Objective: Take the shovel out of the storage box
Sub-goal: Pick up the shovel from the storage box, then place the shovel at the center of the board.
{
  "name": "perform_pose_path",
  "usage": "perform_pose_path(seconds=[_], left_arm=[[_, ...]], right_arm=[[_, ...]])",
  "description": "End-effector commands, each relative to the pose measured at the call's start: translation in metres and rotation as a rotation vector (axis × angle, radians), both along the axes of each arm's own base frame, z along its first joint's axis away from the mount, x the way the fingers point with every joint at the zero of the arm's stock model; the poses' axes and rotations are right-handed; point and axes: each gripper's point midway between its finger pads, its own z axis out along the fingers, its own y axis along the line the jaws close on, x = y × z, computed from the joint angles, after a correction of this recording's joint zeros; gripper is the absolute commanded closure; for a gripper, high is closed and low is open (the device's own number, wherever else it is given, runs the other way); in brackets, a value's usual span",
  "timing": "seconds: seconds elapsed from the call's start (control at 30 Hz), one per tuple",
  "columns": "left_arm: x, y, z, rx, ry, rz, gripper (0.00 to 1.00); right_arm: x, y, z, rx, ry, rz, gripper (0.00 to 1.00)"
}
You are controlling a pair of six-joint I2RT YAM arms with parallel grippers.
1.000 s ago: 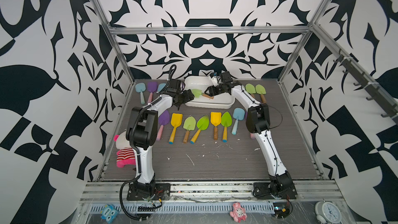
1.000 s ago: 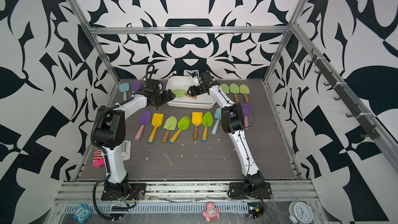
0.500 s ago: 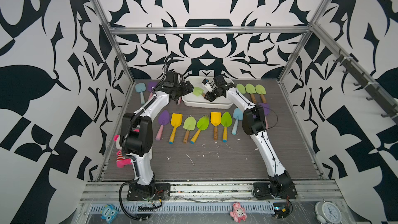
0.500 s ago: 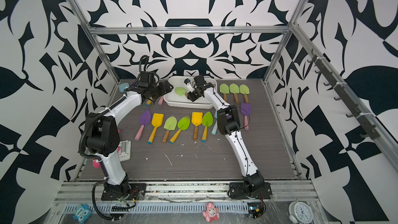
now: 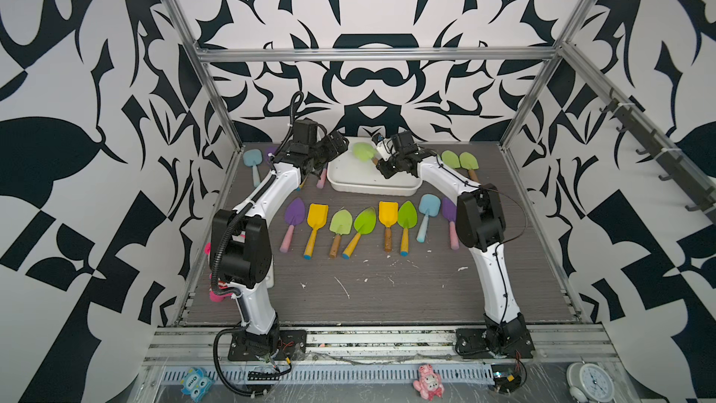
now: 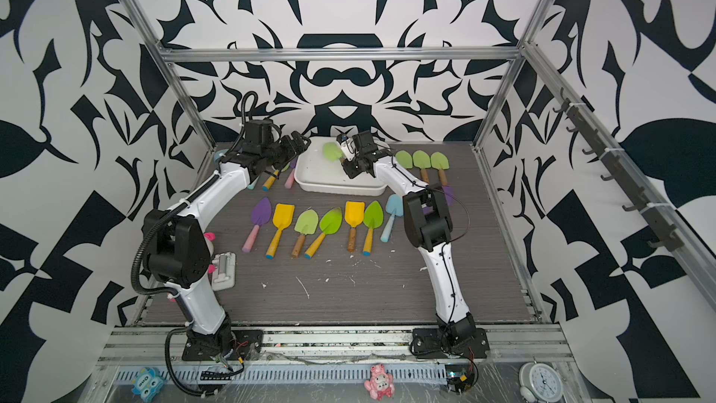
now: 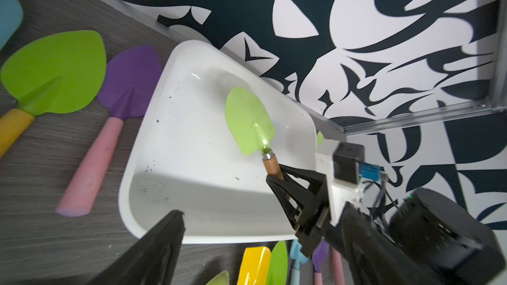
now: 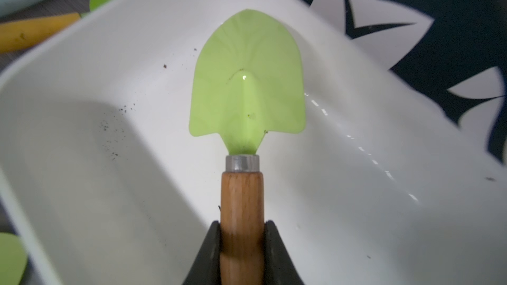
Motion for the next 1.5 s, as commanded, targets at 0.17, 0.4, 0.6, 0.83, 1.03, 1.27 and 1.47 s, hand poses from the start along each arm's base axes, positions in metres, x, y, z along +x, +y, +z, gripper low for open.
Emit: perform_pose_path(seconds=[0.17,0.4,0.6,0.83,1.03,1.27,1.47], left_arm=[[0.030,-0.047,0.050,-0.278,-0.120,-0.041,0.05],[0.046,-0.078,0.048,-0.397,-0.162,-0.094,0.06],[0.048,-0.103,0.033,-0.468,-0.139,-0.152,0.24],[0.044,-0.111,0.032,-0.512,-0.136,-0.199,0.74],[0.040,-0.105,0.045,-0.552,-0.185,-0.229,1.00],[0.030,-0.101,0.091,-0.607,-0.313,-0.330,1.00],[0.022,-0.110,0.118,-0.684,-0.408,-0.439,1.00]], right_arm=[[-0.040,-0.007,0.120,0.203,-0.119,-0.006,1.00],[-0.073,-0.011,0.136,0.292,-0.079,-0.019,1.00],[-0.089,-0.010,0.138,0.309,-0.065,-0.026,1.00],[-0.095,-0.011,0.138,0.320,-0.054,-0.028,1.00],[-0.102,-0.017,0.152,0.420,-0.040,0.004,0.78],[-0.098,-0.058,0.181,0.721,0.106,0.014,0.38],[-0.106,-0.042,0.192,0.864,0.225,0.166,0.37]])
